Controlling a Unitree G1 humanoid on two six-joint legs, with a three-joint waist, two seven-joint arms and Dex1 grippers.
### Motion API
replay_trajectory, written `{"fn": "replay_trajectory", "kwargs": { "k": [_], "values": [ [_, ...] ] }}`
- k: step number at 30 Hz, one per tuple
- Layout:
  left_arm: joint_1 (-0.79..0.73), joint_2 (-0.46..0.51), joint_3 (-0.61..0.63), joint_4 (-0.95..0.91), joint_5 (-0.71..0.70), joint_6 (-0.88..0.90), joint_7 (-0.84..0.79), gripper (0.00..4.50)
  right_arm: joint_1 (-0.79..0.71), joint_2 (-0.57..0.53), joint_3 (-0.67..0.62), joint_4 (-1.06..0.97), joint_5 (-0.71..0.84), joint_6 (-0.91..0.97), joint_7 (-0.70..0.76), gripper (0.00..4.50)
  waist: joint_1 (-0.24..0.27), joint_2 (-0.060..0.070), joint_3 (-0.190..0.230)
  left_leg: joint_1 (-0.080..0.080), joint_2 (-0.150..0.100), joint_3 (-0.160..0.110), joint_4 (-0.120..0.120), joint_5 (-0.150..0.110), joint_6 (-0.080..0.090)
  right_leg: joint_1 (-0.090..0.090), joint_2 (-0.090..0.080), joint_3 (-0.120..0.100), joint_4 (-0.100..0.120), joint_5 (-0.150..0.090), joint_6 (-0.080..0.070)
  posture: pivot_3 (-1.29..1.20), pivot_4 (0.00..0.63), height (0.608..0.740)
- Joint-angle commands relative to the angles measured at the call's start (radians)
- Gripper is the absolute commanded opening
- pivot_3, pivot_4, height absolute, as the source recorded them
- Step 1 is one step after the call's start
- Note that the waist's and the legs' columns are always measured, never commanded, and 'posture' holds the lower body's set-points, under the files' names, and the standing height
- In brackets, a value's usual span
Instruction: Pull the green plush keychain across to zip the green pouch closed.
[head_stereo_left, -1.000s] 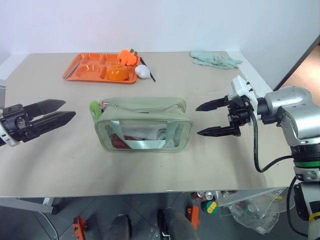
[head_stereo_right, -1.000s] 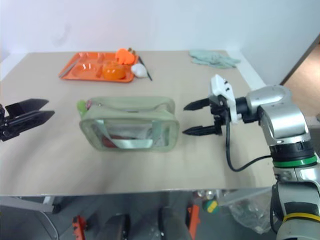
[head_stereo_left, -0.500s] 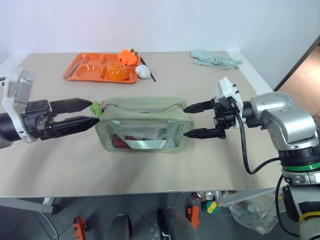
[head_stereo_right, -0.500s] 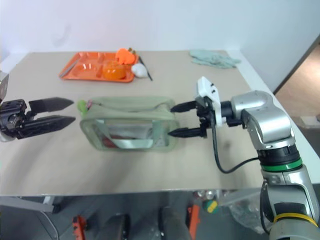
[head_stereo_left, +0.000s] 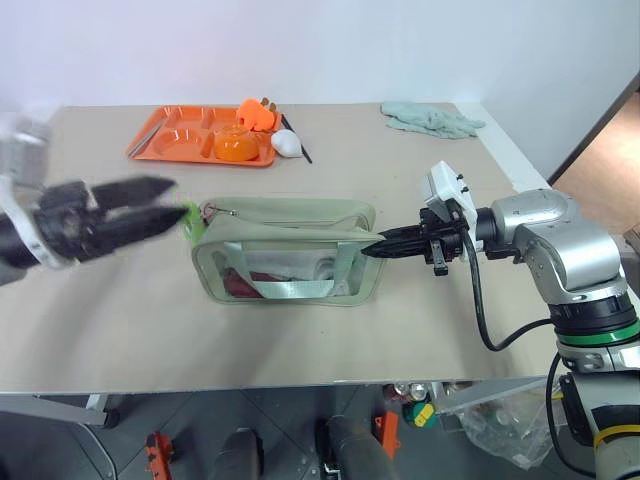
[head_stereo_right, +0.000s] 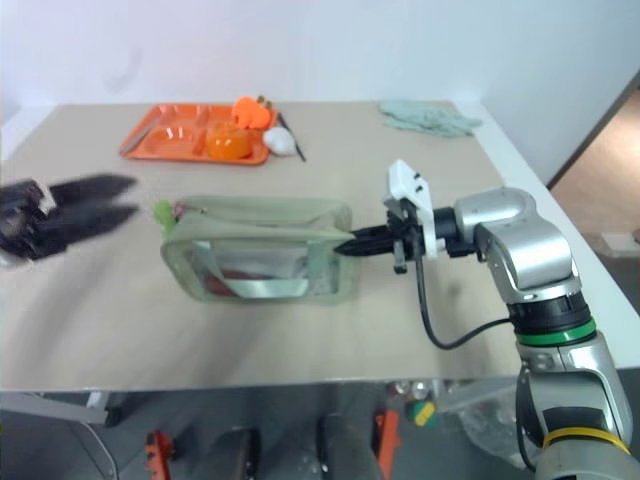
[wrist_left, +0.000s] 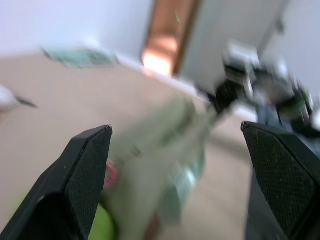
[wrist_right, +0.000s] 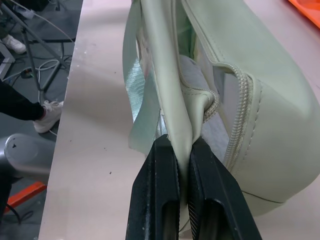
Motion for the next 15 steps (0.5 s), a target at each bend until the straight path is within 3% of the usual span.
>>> {"fn": "replay_trajectory", "kwargs": {
  "k": [1, 5, 10, 15],
  "values": [
    [0.041, -0.004, 0.008, 0.062, 0.087, -0.029, 0.074, 4.28, -0.021, 0.005, 0.004, 0.0, -0.011, -0.024, -0.006, 0.06, -0.003, 0.0, 0.0, 0.0, 0.0, 0.0, 0.0, 0.0, 0.0, 0.0, 0.0, 0.001, 0.0, 0.0, 0.0, 0.0, 0.15, 0.74],
    [0.161, -0.003, -0.078, 0.07, 0.243, -0.055, 0.1, 4.28, -0.022, 0.009, 0.007, -0.001, -0.009, -0.028, -0.006, 0.06, -0.003, 0.0, 0.0, 0.002, 0.0, 0.005, -0.001, 0.0, 0.0, 0.0, 0.0, 0.004, 0.0, 0.0, 0.0, 0.0, 0.15, 0.74],
    [0.204, -0.04, -0.094, 0.054, 0.271, -0.049, 0.099, 4.28, -0.017, 0.01, 0.007, -0.008, -0.009, -0.027, -0.011, 0.06, -0.001, -0.002, -0.001, 0.002, 0.001, 0.004, -0.001, 0.0, 0.0, 0.0, 0.0, 0.004, 0.0, 0.0, 0.0, 0.0, 0.15, 0.74],
    [0.156, -0.085, -0.116, 0.076, 0.272, -0.03, 0.119, 4.28, -0.012, 0.008, 0.004, -0.015, -0.006, -0.024, -0.016, 0.06, -0.001, -0.002, -0.001, 0.003, 0.001, 0.006, -0.001, 0.0, 0.0, 0.0, 0.0, 0.005, 0.0, 0.001, 0.001, 0.0, 0.15, 0.74]
  ]
}}
